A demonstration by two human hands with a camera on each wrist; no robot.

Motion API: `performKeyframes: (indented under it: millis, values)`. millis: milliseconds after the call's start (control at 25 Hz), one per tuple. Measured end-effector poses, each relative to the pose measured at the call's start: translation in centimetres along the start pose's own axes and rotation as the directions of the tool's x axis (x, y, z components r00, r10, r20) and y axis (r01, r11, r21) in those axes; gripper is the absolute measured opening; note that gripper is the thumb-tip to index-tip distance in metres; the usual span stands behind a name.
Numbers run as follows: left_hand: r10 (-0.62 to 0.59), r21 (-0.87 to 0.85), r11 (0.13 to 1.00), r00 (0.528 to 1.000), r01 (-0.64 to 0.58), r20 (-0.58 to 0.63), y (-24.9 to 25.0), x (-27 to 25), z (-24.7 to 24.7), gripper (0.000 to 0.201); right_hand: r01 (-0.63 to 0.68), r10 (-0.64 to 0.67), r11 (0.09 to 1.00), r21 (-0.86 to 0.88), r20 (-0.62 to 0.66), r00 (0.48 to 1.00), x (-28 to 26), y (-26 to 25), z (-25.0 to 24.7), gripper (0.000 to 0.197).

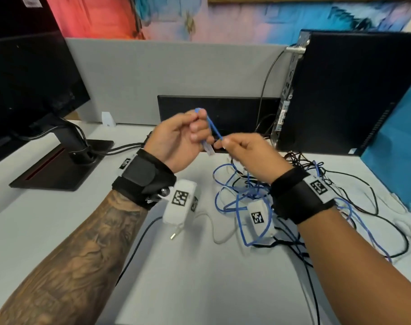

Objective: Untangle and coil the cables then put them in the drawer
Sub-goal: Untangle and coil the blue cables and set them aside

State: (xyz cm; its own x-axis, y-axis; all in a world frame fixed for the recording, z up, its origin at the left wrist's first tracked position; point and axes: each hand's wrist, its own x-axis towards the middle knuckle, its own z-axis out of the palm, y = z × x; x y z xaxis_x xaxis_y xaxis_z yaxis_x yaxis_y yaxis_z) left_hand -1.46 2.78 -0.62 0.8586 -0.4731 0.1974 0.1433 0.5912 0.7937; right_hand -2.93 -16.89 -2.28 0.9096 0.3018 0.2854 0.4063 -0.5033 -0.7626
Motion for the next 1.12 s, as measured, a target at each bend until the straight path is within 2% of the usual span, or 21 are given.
performKeyframes:
  millis: [120,200,280,360,440,520,560,600,680,760,800,880,960,1040,1120]
  values:
    - [0.172,-0.067,0.979,0.960,-0.190,-0.221,0.6,0.7,-1.2,0.027,-0.057,0.072,0.995,-0.086,0.179,0.981,-1.9,-0.7,1.0,0.027]
    - [0.243,0.025,0.968,0.914,-0.248,-0.325,0.1,1.0,-1.4,0.025,-0.047,0.074,0.990,-0.131,0.206,0.976,-2.7,-1.5,1.0,0.027]
    - [0.296,0.161,0.954,0.885,-0.254,-0.359,-0.8,1.1,-1.1,0.024,0.000,0.044,0.984,-0.179,0.239,0.970,-3.1,-2.4,0.9,0.030]
    - [0.371,0.370,0.896,0.872,-0.246,-0.319,-1.7,1.2,-0.9,0.022,0.035,0.004,0.986,-0.165,0.232,0.973,-3.3,-3.3,0.4,0.028]
    - [0.441,0.665,0.713,0.880,-0.223,-0.178,-2.1,0.9,-0.9,0.020,0.026,-0.015,0.997,-0.074,0.157,0.987,-3.2,-4.3,-0.8,0.021]
    - [0.395,0.831,0.524,0.918,-0.188,-0.041,-2.3,0.4,-0.4,0.021,0.012,-0.019,0.995,0.096,0.073,0.997,-2.9,-4.9,-2.4,0.018]
    - [0.334,0.845,0.507,0.942,-0.171,-0.010,-2.3,0.2,0.1,0.026,0.015,-0.023,0.985,0.174,0.042,0.999,-2.8,-5.0,-3.1,0.019]
    - [0.254,0.829,0.543,0.967,-0.136,-0.008,-2.2,0.0,0.7,0.034,0.022,-0.024,0.976,0.218,0.008,1.000,-2.6,-4.9,-3.7,0.020]
    - [0.058,0.733,0.680,0.998,-0.026,-0.018,-1.7,-0.3,1.6,0.042,0.045,-0.025,0.979,0.197,-0.104,0.994,-2.0,-4.6,-4.3,0.020]
    - [-0.092,0.547,0.835,0.995,0.056,0.039,-0.9,-1.0,2.4,0.035,0.084,-0.052,0.986,0.143,-0.215,0.975,-1.4,-3.9,-4.1,0.017]
    - [-0.128,0.404,0.911,0.988,0.083,0.086,-0.4,-1.3,2.8,0.031,0.093,-0.054,0.984,0.153,-0.240,0.969,-1.1,-3.5,-3.8,0.017]
    - [-0.103,0.065,0.993,0.984,0.094,0.148,0.7,-1.8,3.1,0.025,0.048,-0.011,0.980,0.195,-0.185,0.983,-0.7,-2.5,-2.2,0.020]
    - [0.008,-0.197,0.980,0.997,0.008,0.081,1.7,-1.5,2.6,0.023,-0.030,0.035,0.989,0.148,-0.026,0.999,-1.2,-1.4,-0.3,0.025]
    - [0.114,-0.239,0.962,0.990,-0.130,-0.077,1.9,-0.6,1.6,0.024,-0.082,0.074,0.995,0.061,0.129,0.989,-2.0,-1.2,1.0,0.027]
    - [0.204,-0.095,0.968,0.951,-0.231,-0.231,1.4,-0.1,0.5,0.027,-0.069,0.068,0.998,0.002,0.184,0.981,-2.6,-1.8,1.5,0.026]
